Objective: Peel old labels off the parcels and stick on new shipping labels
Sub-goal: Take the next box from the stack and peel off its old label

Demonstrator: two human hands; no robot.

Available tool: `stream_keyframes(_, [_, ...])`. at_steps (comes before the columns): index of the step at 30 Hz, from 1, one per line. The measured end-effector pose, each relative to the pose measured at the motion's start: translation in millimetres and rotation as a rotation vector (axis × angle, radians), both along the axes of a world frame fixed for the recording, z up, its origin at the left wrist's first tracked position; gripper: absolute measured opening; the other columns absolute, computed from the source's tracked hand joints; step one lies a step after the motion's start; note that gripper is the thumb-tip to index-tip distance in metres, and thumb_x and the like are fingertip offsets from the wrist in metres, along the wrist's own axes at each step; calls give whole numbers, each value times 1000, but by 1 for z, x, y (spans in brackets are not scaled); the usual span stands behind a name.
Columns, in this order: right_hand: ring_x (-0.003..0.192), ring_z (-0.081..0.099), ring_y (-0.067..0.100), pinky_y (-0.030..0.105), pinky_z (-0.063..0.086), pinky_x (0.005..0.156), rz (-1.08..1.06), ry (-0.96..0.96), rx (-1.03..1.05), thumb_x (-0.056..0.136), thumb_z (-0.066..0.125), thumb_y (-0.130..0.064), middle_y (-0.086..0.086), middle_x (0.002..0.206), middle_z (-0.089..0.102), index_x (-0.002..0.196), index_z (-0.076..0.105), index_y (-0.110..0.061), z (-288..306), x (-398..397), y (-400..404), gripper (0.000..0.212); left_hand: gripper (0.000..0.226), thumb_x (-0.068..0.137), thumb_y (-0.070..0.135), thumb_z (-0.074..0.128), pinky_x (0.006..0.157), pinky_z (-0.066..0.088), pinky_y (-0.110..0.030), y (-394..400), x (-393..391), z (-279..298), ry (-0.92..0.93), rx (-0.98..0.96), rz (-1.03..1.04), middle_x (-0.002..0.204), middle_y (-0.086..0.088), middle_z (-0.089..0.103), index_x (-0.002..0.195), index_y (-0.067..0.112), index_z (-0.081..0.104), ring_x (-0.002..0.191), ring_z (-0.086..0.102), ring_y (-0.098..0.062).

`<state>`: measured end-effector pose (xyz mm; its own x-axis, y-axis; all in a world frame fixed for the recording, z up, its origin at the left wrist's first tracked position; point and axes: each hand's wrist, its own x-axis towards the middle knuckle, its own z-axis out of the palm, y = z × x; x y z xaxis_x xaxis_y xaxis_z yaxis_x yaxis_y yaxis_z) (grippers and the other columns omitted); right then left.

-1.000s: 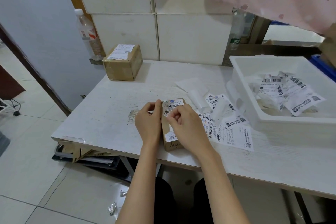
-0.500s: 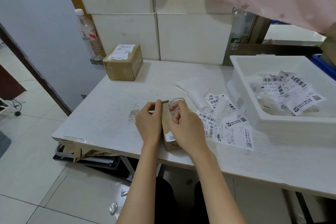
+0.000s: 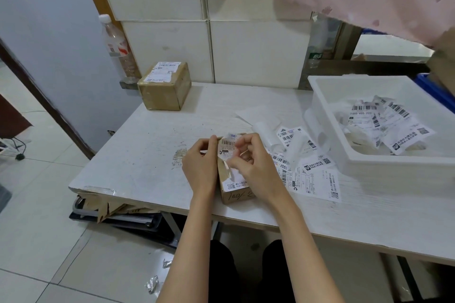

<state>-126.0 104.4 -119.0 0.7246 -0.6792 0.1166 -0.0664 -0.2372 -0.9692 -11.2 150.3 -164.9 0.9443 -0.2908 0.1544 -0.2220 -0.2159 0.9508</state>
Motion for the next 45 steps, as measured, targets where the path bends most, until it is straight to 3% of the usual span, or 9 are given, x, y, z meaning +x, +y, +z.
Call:
stream_keyframes(4, [68, 52, 10, 28, 44, 70, 113, 10, -135, 72, 70, -14, -4, 75, 55, 78, 48, -15, -1, -11, 3, 23, 26, 95, 38, 59, 64, 37, -14, 0, 2, -2, -2, 3, 1, 74, 15, 68, 77, 24, 71, 73, 60, 1])
stream_keyframes(8, [88, 53, 15, 32, 46, 82, 213, 145, -313, 60, 82, -26, -11, 88, 50, 69, 53, -23, -4, -16, 4, 31, 28, 95, 39, 58, 64, 37, -18, -1, 1, -3, 6, -5, 6, 75, 12, 69, 78, 22, 72, 74, 61, -2])
stream_keyframes(14, [90, 57, 9, 14, 43, 78, 239, 127, -186, 67, 81, -6, -7, 93, 53, 70, 65, -15, -1, -19, -1, 18, 29, 95, 40, 57, 66, 38, -20, -1, 3, -4, -2, 3, 4, 77, 12, 70, 81, 21, 73, 76, 62, -2])
stream_keyframes(19, [89, 58, 14, 21, 45, 82, 158, 83, -141, 74, 78, -5, -3, 92, 57, 69, 67, -16, -4, -16, -2, 16, 27, 95, 40, 58, 68, 42, -24, -1, 4, -5, 2, -4, 0, 77, 11, 71, 82, 22, 74, 76, 63, -5])
stream_keyframes(23, [82, 57, 4, 10, 42, 78, 91, 31, -191, 78, 73, -3, 1, 92, 59, 74, 61, -17, -6, -14, -1, 19, 27, 95, 41, 58, 69, 42, -26, -1, 4, -5, 2, 1, -2, 78, 12, 71, 83, 23, 74, 77, 63, -6])
stream_keyframes(32, [91, 57, 9, 19, 44, 82, 181, 32, -139, 71, 77, -28, 2, 97, 54, 76, 58, -14, -9, -20, -1, 24, 27, 95, 41, 58, 67, 41, -27, -2, 5, -6, 5, 3, 9, 76, 10, 70, 80, 23, 73, 73, 62, -10])
stream_keyframes(36, [97, 56, 3, 15, 44, 82, 199, 70, -192, 70, 77, -8, -5, 103, 52, 72, 60, -14, -9, -20, -3, 19, 28, 96, 41, 57, 68, 42, -26, -1, 4, -6, -3, -3, -6, 78, 10, 71, 85, 22, 75, 76, 62, -7])
stream_keyframes(41, [96, 58, 3, 5, 39, 81, 20, 34, -110, 80, 74, -9, -9, 114, 55, 72, 63, -18, -11, -17, -11, 16, 28, 95, 42, 57, 68, 44, -28, -1, 5, -6, 6, -10, -11, 79, 10, 72, 86, 23, 75, 75, 64, -9])
stream_keyframes(45, [99, 58, 3, 15, 44, 89, 43, 25, -112, 85, 69, -10, -9, 113, 57, 80, 66, -14, -12, -16, -10, 7, 27, 96, 41, 57, 69, 46, -27, 0, 4, -6, 5, -15, -15, 80, 10, 72, 86, 24, 75, 78, 65, -8])
